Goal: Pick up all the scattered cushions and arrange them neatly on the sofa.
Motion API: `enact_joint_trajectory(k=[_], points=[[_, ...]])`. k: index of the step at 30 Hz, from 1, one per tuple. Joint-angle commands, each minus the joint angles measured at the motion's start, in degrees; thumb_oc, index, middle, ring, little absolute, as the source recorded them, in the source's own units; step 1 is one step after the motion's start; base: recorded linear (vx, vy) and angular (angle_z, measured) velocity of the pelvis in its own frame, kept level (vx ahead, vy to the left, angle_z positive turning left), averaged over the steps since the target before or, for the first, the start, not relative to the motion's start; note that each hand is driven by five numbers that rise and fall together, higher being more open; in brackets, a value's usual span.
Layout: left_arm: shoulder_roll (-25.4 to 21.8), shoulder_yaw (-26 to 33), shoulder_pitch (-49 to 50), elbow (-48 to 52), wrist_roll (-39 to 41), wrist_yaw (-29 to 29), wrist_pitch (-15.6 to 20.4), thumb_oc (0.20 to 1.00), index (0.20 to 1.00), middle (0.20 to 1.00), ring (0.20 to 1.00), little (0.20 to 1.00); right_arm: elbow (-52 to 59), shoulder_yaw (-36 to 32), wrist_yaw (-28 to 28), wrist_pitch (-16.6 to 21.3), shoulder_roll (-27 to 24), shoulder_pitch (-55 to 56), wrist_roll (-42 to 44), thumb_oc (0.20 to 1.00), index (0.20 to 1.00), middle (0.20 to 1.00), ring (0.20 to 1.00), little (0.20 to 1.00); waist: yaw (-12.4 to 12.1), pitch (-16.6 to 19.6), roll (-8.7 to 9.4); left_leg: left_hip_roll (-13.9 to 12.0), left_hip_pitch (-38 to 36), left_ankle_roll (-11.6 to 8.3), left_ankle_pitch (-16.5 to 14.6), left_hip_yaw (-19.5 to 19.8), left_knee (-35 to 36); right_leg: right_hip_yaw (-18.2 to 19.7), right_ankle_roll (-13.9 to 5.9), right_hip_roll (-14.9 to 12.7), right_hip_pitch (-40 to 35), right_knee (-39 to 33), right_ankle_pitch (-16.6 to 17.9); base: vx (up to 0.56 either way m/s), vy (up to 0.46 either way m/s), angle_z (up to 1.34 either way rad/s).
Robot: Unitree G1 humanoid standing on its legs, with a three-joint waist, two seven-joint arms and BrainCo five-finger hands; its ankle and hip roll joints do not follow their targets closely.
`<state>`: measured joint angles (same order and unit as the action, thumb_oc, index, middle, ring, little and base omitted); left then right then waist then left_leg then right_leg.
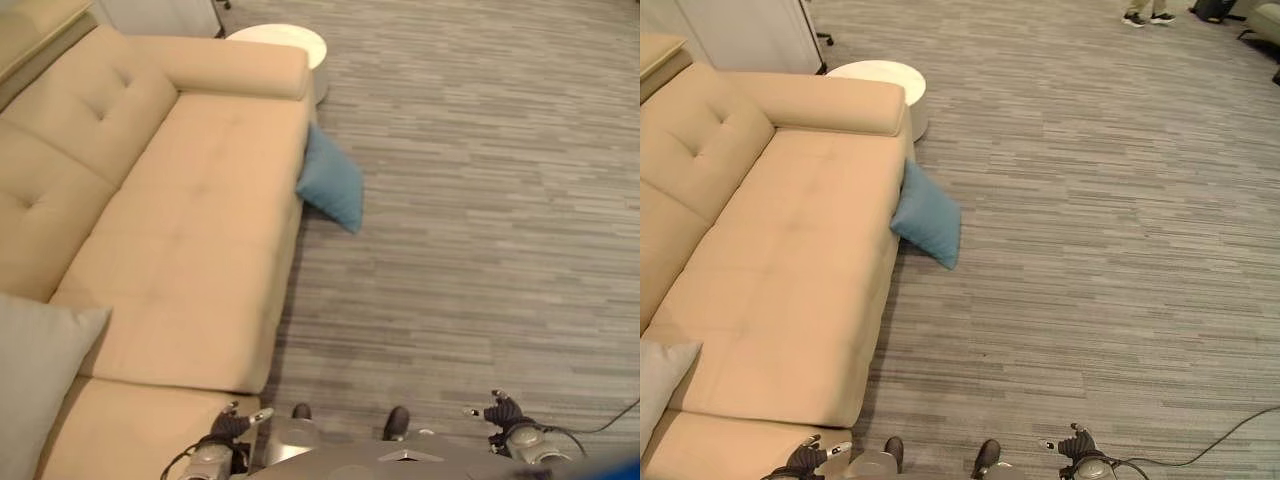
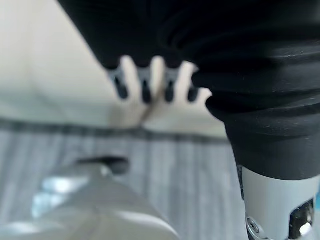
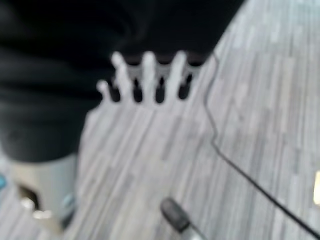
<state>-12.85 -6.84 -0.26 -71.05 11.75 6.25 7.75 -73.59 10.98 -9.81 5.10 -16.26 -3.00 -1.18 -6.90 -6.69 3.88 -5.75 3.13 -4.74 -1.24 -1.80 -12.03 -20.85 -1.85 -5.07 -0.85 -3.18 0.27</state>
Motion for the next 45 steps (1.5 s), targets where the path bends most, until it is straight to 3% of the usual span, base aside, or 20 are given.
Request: enact_joint_trajectory(k=[1,3,6,8,10,14,17,19,21,25,26,29,32,34,35,37,38,40,43,45], points=[[0.71,-2.71,-3.72,-0.26,-1.21,0.12,0.58,1.000,1.000,1.000,1.000,1.000,0.34,0.58,-1.60,1.32,-1.89,-3.29,3.17,1.000,1.000,1.000,1.000,1.000,-0.36,-3.36,0.67,4.36,2.70,0.40,0.52,1.94,-8.02,1.50,-3.15,-0.78,-0.72,1.66,0.95,0.02,-0.172,-0.02],[0.79,-3.63,-4.35,0.10,-1.55,0.12,0.59,1.000,1.000,1.000,1.000,1.000,0.46,0.75,-1.54,1.15,-1.99,-3.61,3.50,1.000,1.000,1.000,1.000,1.000,-0.34,-3.34,0.91,5.47,4.43,0.71,-0.09,2.56,-8.52,2.00,-3.19,-0.42,-1.37,0.62,0.71,0.08,-0.130,0.02],[0.99,-4.38,-4.72,0.87,-1.67,0.32,0.52,1.000,1.000,1.000,1.000,1.000,0.36,1.29,-1.68,1.06,-1.83,-4.39,3.46,1.000,1.000,1.000,1.000,1.000,-1.11,-2.89,0.66,9.87,5.82,2.07,-2.17,5.35,-3.09,4.31,-3.44,0.71,-1.79,0.42,0.12,0.16,-0.072,-0.26],[1.02,-4.76,-4.62,0.72,-2.34,0.32,0.23,1.000,1.000,1.000,1.000,1.000,0.34,1.28,-1.82,1.11,-1.76,-4.61,3.54,1.000,1.000,1.000,1.000,1.000,-1.45,-2.34,-0.12,10.82,6.57,2.49,1.06,4.92,4.16,5.22,-3.62,2.33,-3.00,0.19,-0.71,0.23,-0.031,-0.53],[1.01,-4.60,-4.37,0.43,-2.69,0.29,0.21,1.000,1.000,1.000,1.000,1.000,0.37,1.35,-2.05,1.28,-1.73,-4.79,3.57,1.000,1.000,1.000,1.000,1.000,-2.19,-2.21,-0.47,11.54,7.79,2.43,3.91,4.80,6.47,5.97,-3.60,3.58,-3.99,0.29,-1.57,0.17,-0.027,-0.33],[0.61,-3.15,-3.55,-0.39,-2.00,0.30,0.20,1.000,1.000,1.000,1.000,1.000,0.19,1.39,-1.71,1.28,-1.30,-4.96,3.31,1.000,1.000,1.000,1.000,1.000,-3.12,-1.25,-0.12,11.77,5.99,3.51,3.22,6.17,7.38,7.79,-3.81,3.92,-5.01,2.57,-3.96,0.23,0.015,-0.45],[0.25,-2.39,-2.89,-0.48,-1.82,0.35,-0.01,1.000,1.000,1.000,1.000,1.000,0.23,1.06,-1.54,1.32,-0.98,-5.23,2.49,1.000,1.000,1.000,1.000,1.000,-3.45,-0.86,-0.45,11.80,2.56,5.87,1.18,6.05,7.45,8.17,-5.80,1.96,-2.50,13.73,-4.25,0.26,0.108,-0.71],[-0.47,-2.33,-3.24,-0.14,-1.53,0.69,-0.02,1.000,1.000,1.000,1.000,1.000,0.56,0.89,-1.58,1.31,-1.02,-5.64,2.28,1.000,1.000,1.000,1.000,1.000,-2.62,-1.70,-0.90,11.70,-0.21,7.84,-0.34,6.86,7.23,8.46,-8.22,-0.17,2.59,25.14,1.76,0.24,0.100,-0.59],[-0.84,-2.70,-3.49,0.22,-1.49,0.85,0.03,1.000,1.000,1.000,1.000,1.000,0.69,0.69,-1.64,1.28,-0.92,-5.57,2.44,1.000,1.000,1.000,1.000,1.000,-1.81,-2.17,-1.77,10.90,-1.62,8.33,-1.32,7.84,7.12,8.64,-7.62,-0.46,5.75,29.94,2.10,0.19,0.046,-0.04],[-1.18,-3.37,-4.44,1.59,-1.15,1.33,0.50,1.000,1.000,1.000,1.000,1.000,0.62,0.76,-1.33,1.12,-1.33,-5.21,2.53,1.000,1.000,1.000,1.000,1.000,-0.12,-2.25,-1.71,10.25,-5.12,7.37,-3.41,10.63,8.53,10.72,-5.67,-0.84,9.58,19.72,1.10,0.32,-0.119,0.24],[-1.30,-3.44,-4.97,1.55,-1.20,1.61,0.75,1.000,1.000,1.000,1.000,1.000,0.60,0.80,-1.58,1.01,-1.39,-5.12,2.72,1.000,1.000,1.000,1.000,1.000,1.27,-2.14,-1.49,10.01,-6.90,6.55,-4.15,12.24,9.77,13.73,-5.88,-0.28,10.87,11.83,2.79,0.38,-0.203,0.28],[-0.85,-2.65,-4.36,0.17,-0.86,1.65,0.73,1.000,1.000,1.000,1.000,1.000,0.14,1.37,-1.37,0.80,-1.05,-4.77,2.28,1.000,1.000,1.000,1.000,1.000,1.33,-1.06,-0.73,9.12,-7.82,5.35,-5.33,12.53,9.07,13.07,-5.71,-0.31,8.48,7.96,2.58,0.28,-0.204,0.34],[-0.30,-3.36,-4.21,0.05,-1.15,1.64,0.71,1.000,1.000,1.000,1.000,1.000,0.57,1.94,-1.84,1.08,-1.01,-4.65,2.05,1.000,1.000,1.000,1.000,1.000,1.21,-0.72,-0.65,8.16,-7.06,4.03,-3.92,12.44,7.59,12.68,-4.93,0.35,6.99,6.82,2.52,0.12,-0.149,0.36],[0.01,-4.61,-4.87,0.39,-1.82,1.37,0.51,1.000,1.000,1.000,1.000,1.000,0.81,1.44,-2.03,1.29,-1.46,-4.65,3.12,1.000,1.000,1.000,1.000,1.000,1.25,-1.25,0.02,6.65,-3.63,2.03,-1.76,8.70,2.34,9.64,-4.52,0.01,5.04,5.62,1.76,0.07,-0.213,0.46],[0.15,-5.20,-5.55,0.69,-1.67,1.17,0.63,1.000,1.000,1.000,1.000,1.000,1.23,1.58,-2.35,1.72,-1.91,-4.87,4.03,1.000,1.000,1.000,1.000,1.000,0.20,-2.57,0.78,6.60,0.40,1.20,-0.30,7.97,-3.99,8.25,-3.58,-0.09,2.93,4.34,1.59,0.10,-0.280,0.89],[0.26,-4.96,-5.67,0.69,-0.61,1.18,0.82,1.000,1.000,1.000,1.000,1.000,1.49,1.67,-2.29,1.83,-1.84,-4.80,4.48,1.000,1.000,1.000,1.000,1.000,-0.77,-3.20,1.19,7.03,2.98,1.32,0.20,7.87,-6.62,6.92,-3.16,0.01,1.26,3.63,0.81,0.19,-0.235,0.69],[0.14,-4.93,-5.47,0.61,-0.45,1.09,0.71,1.000,1.000,1.000,1.000,1.000,1.80,1.66,-2.31,2.01,-1.85,-4.84,5.02,1.000,1.000,1.000,1.000,1.000,-1.50,-3.18,1.52,8.32,5.81,1.99,-0.87,7.62,-2.01,6.64,-2.93,0.52,-0.40,2.57,-0.44,0.21,-0.146,0.25],[0.20,-5.00,-5.41,0.45,-0.74,0.95,0.57,1.000,1.000,1.000,1.000,1.000,1.71,1.57,-2.19,2.03,-1.79,-4.75,5.11,1.000,1.000,1.000,1.000,1.000,-1.56,-3.20,1.58,8.75,6.15,2.11,-0.63,7.27,-0.55,6.49,-2.91,0.85,-1.20,2.29,-0.88,0.19,-0.074,0.28],[0.53,-5.29,-4.73,0.16,-2.44,0.65,0.27,1.000,1.000,1.000,1.000,1.000,2.04,1.65,-2.29,2.22,-1.65,-4.21,5.05,1.000,1.000,1.000,1.000,1.000,-1.80,-2.60,0.52,8.90,8.70,2.21,4.79,3.92,6.31,5.98,-2.62,2.83,-3.24,1.50,-2.49,0.23,-0.016,0.22],[0.59,-5.24,-4.20,-0.07,-3.02,0.51,0.25,1.000,1.000,1.000,1.000,1.000,1.92,1.77,-2.24,2.30,-1.41,-4.05,5.01,1.000,1.000,1.000,1.000,1.000,-2.53,-2.59,0.52,9.25,9.13,1.96,5.99,3.24,6.89,6.71,-2.59,3.49,-3.95,2.04,-3.47,0.22,0.013,0.11]])
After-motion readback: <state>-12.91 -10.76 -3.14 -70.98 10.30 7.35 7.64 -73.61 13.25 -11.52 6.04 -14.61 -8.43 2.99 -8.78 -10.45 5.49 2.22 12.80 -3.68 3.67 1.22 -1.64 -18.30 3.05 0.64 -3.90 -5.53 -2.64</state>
